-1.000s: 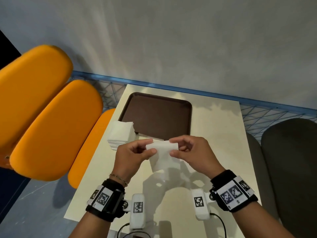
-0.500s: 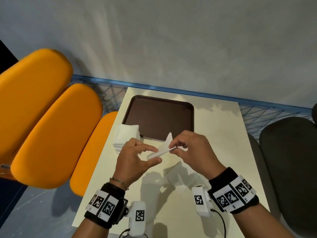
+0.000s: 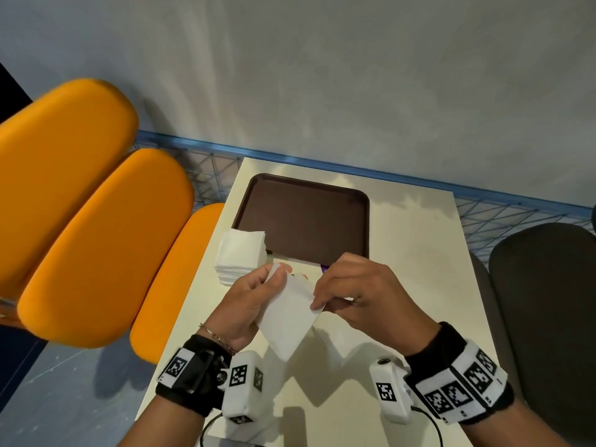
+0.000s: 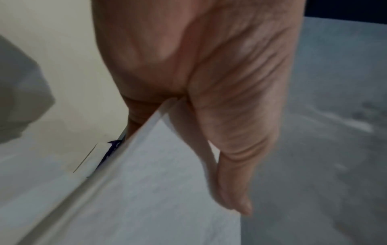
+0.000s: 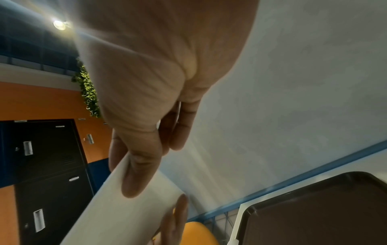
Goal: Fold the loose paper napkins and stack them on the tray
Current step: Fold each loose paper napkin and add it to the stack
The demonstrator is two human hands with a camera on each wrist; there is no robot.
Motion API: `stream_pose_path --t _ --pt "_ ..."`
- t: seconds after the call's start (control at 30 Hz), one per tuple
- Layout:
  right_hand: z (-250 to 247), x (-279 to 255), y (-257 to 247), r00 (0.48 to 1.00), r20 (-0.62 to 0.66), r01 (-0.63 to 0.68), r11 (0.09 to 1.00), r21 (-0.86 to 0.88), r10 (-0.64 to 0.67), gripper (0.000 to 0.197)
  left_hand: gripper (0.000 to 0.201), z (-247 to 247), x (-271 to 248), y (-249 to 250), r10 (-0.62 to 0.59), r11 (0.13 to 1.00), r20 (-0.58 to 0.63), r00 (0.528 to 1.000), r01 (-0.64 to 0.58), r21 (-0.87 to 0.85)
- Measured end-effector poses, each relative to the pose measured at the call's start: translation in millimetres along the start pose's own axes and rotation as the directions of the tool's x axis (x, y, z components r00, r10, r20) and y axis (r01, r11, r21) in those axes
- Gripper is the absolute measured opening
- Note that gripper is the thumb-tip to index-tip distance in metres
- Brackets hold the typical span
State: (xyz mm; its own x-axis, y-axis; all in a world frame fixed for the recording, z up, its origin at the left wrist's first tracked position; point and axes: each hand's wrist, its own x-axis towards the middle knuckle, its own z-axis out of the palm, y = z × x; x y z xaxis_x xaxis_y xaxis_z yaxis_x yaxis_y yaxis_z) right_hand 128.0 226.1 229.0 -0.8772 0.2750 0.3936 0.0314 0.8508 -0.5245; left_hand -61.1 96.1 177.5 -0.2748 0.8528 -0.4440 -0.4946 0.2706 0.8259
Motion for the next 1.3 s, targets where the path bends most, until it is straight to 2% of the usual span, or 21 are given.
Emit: stream_pose_path --t 0.1,0.2,0.33,0.4,0.47,0.57,0.67,0.8,1.0,1.07,1.2,1.3 --pt "-2 -3 0 1.0 -0.003 0.001 0.999 0.048 0.0 0.023 0.017 -4 -3 -1 0.0 1.0 0.028 1.0 0.0 0.001" --pt "-5 -3 0 1.0 0.002 -0.012 0.995 0.101 0.012 0.023 0.022 -9 -3 -1 -0.056 0.998 0.044 0.997 0.055 0.024" --pt "-6 -4 0 0.996 0.067 -0.064 0.987 0.15 0.055 0.017 0.016 -9 -2 0 0.009 0.999 -0.023 1.0 -0.008 0.038" --pt "-11 -3 -4 0.978 0.141 -0.18 0.969 0.172 0.157 0.024 0.021 -7 -3 1 0.058 0.998 -0.064 0.996 -0.057 0.027" --pt "-13 -3 -8 0.929 0.204 -0.351 0.909 0.223 0.309 0.036 0.022 -6 -4 2 0.111 0.993 -0.104 0.988 -0.106 0.052" --pt "-4 -1 -9 0.889 0.123 -0.455 0.821 0.346 0.441 0.029 0.028 -7 -4 2 0.175 0.983 -0.154 0.972 -0.163 0.087" --pt "8 0 -9 0.858 0.061 -0.488 0.772 0.408 0.511 0.02 0.034 -6 -4 2 0.225 0.973 -0.198 0.954 -0.209 0.099" --pt "13 1 -10 0.835 0.018 -0.496 0.738 0.456 0.55 0.02 0.026 -6 -5 2 0.276 0.961 -0.249 0.928 -0.264 0.081" --pt "14 3 -13 0.82 -0.003 -0.499 0.716 0.488 0.573 0.023 0.025 -7 -5 -1 0.302 0.953 -0.298 0.905 -0.296 0.066" --pt "15 3 -14 0.817 0.0 -0.502 0.71 0.494 0.577 0.024 0.029 -8 -5 0 0.285 0.957 -0.304 0.909 -0.29 0.03" --pt "18 3 -15 0.803 0.006 -0.512 0.684 0.52 0.596 0.025 0.048 -15 -4 -1 0.248 0.966 -0.266 0.931 -0.257 0.003" --pt "21 5 -14 0.785 0.043 -0.541 0.649 0.535 0.618 0.028 0.037 -18 -4 -2 0.199 0.978 -0.273 0.941 -0.207 0.001"
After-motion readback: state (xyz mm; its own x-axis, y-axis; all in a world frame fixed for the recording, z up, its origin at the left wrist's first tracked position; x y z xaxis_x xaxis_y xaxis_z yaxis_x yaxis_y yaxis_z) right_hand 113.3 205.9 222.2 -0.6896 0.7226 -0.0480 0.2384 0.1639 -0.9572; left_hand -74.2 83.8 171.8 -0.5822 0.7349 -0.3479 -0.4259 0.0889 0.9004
